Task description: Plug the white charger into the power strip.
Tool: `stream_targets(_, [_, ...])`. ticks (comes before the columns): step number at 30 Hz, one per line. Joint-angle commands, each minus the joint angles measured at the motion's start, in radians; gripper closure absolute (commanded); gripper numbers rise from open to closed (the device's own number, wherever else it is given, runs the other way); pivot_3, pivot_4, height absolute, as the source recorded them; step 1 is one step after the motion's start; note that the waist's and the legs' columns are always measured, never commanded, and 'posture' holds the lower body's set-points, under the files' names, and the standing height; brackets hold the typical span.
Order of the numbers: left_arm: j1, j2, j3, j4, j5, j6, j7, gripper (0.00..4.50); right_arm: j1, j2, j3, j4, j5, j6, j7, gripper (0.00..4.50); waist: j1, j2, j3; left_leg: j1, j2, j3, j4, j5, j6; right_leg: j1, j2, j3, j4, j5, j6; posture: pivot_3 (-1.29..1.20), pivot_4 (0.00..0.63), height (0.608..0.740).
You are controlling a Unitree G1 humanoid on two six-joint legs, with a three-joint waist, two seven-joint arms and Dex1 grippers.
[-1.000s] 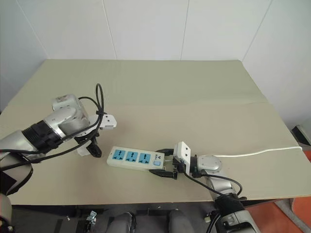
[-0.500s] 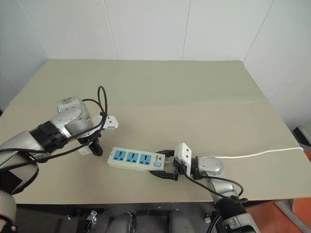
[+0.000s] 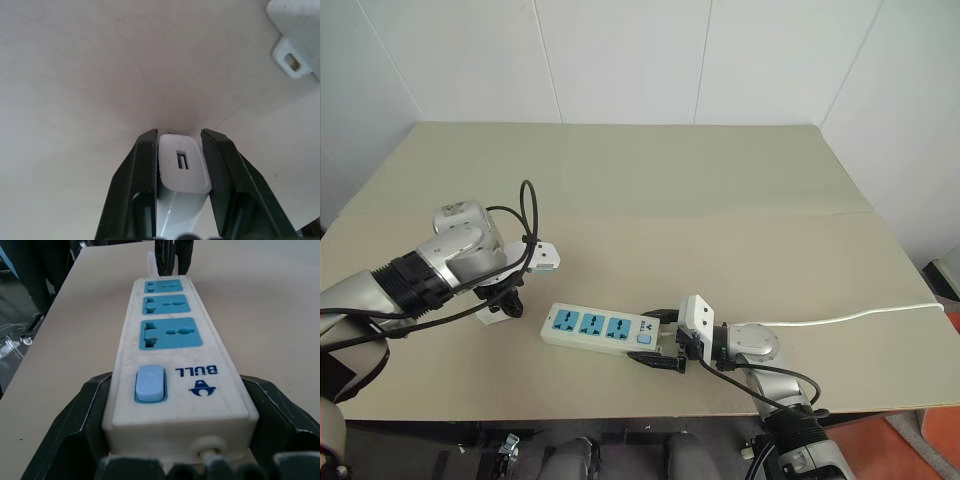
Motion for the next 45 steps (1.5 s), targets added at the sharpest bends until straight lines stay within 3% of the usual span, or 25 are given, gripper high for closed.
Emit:
stream_targets(1, [-0.015,0.002,0.024,0.011,0.002,-0.004,0.010,3.46,0.014,-0.003,0.017,-0.001,-0.005,0.011,0.003,1.08,0.000,0.000,0.000,0.000,0.000,0.000,0.000,0.000,0.000,0.000,0.000,0.000,0.000,0.000,0.000,0.00,0.150,0.740])
stream_targets(6, [-0.017,-0.005,0.030,0.024,-0.003,-0.010,0.013,3.46,0.014,-0.008,0.017,-0.001,-0.004,0.012,0.008,1.08,0.000,0.000,0.000,0.000,0.000,0.000,0.000,0.000,0.000,0.000,0.000,0.000,0.000,0.000,0.000,0.00,0.150,0.740])
stream_targets(7, [-0.010,0.002,0.030,0.012,-0.003,-0.021,0.011,2.90,0.015,-0.009,0.017,-0.002,-0.004,0.012,0.009,1.08,0.000,0.000,0.000,0.000,0.000,0.000,0.000,0.000,0.000,0.000,0.000,0.000,0.000,0.000,0.000,0.00,0.150,0.740])
stream_targets(9, [0.000,0.007,0.027,-0.003,-0.004,-0.025,0.010,2.56,0.015,-0.011,0.016,-0.005,-0.002,0.014,0.010,1.08,0.000,0.000,0.000,0.000,0.000,0.000,0.000,0.000,0.000,0.000,0.000,0.000,0.000,0.000,0.000,0.00,0.150,0.740])
stream_targets(16, [-0.009,0.007,0.025,-0.005,-0.001,-0.013,0.008,0.40,0.020,-0.013,0.016,-0.012,-0.001,0.018,0.007,1.08,0.001,0.000,0.000,0.000,0.000,0.000,0.000,0.000,0.000,0.000,0.000,0.000,0.000,0.000,0.000,0.00,0.150,0.740])
stream_targets(18, [-0.011,0.005,0.025,0.006,0.002,-0.021,0.009,0.03,0.021,-0.012,0.017,-0.014,-0.002,0.018,0.006,1.08,0.001,0.000,0.000,0.000,0.000,0.000,0.000,0.000,0.000,0.000,0.000,0.000,0.000,0.000,0.000,0.00,0.150,0.740])
stream_targets(36, [0.018,0.034,0.018,0.024,0.041,-0.115,-0.004,0.03,0.041,-0.009,0.019,-0.039,-0.003,0.028,-0.015,1.08,-0.001,0.000,0.000,0.000,0.000,0.000,0.000,0.000,0.000,0.000,0.000,0.000,0.000,0.000,0.000,0.00,0.150,0.740])
stream_targets(45, [0.067,0.061,0.079,-0.015,0.061,-0.211,-0.005,0.03,0.050,-0.006,0.023,-0.045,-0.002,0.030,-0.026,1.08,0.001,0.000,0.000,0.001,0.000,0.000,0.001,0.000,0.000,0.001,0.000,0.000,0.001,0.000,0.000,0.00,0.150,0.740])
